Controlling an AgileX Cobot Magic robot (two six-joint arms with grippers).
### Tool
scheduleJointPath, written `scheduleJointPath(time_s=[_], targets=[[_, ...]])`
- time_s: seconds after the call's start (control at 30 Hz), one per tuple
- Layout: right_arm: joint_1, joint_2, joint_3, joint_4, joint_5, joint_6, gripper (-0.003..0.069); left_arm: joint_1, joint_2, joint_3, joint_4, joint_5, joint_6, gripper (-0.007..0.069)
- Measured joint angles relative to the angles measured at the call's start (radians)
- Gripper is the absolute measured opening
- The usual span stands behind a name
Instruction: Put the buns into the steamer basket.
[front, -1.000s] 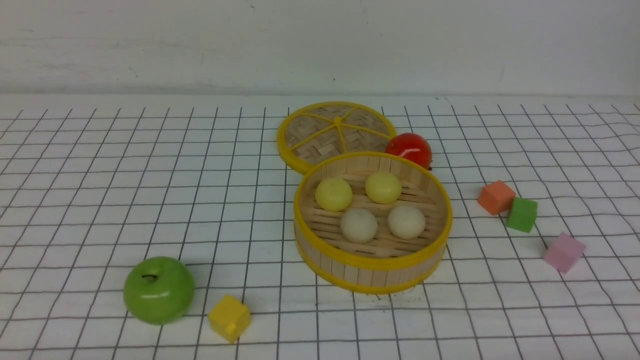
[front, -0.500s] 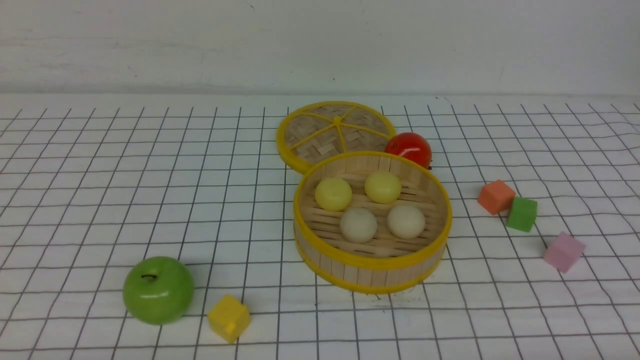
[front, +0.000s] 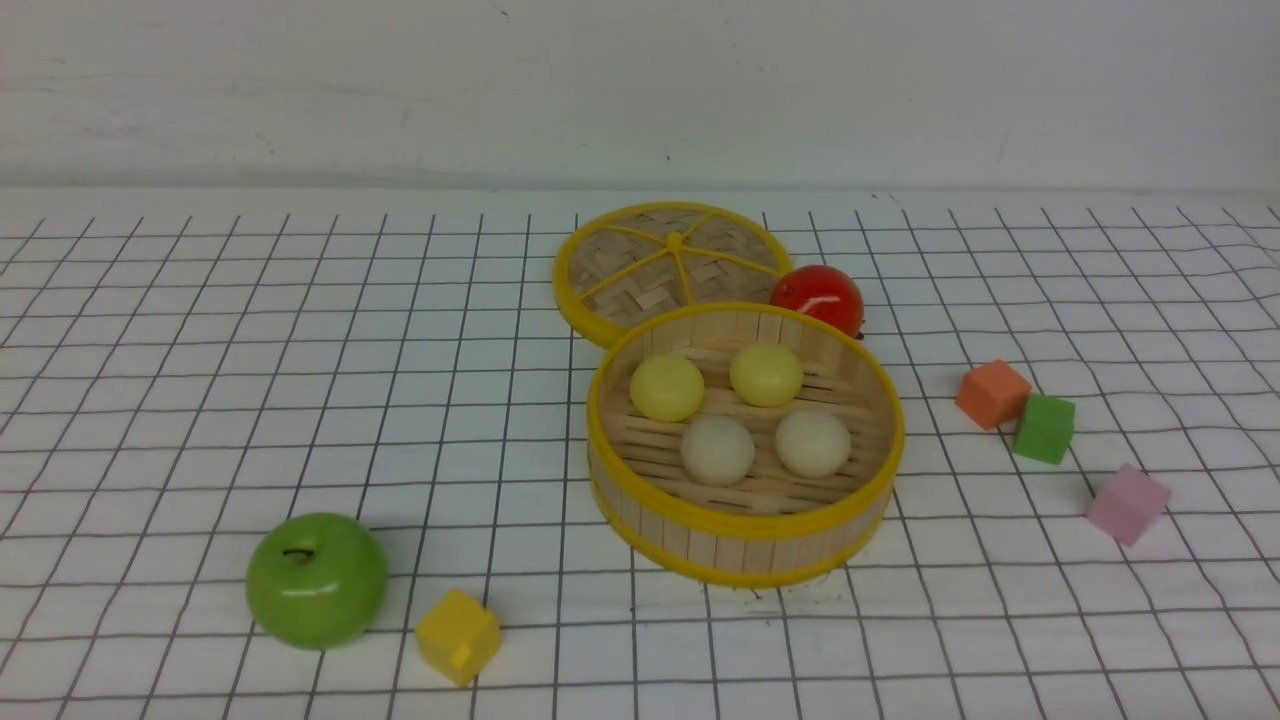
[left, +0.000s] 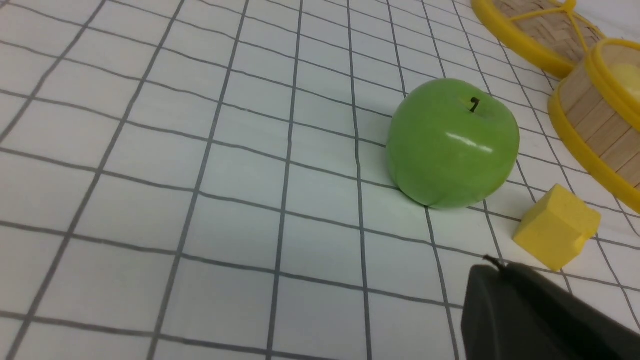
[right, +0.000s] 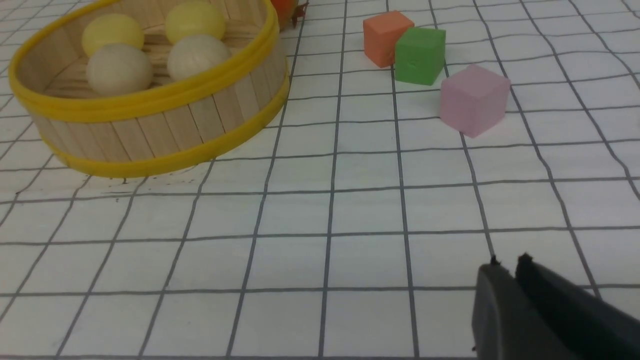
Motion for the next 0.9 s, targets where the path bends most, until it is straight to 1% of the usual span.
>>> scheduleJointPath(time_s=[0.9], targets=[[0.0,0.0,0.0,0.0,-0.001,0.0,0.0082,0.0,0.0,0.0,0.0,0.0,0.0,-0.001]])
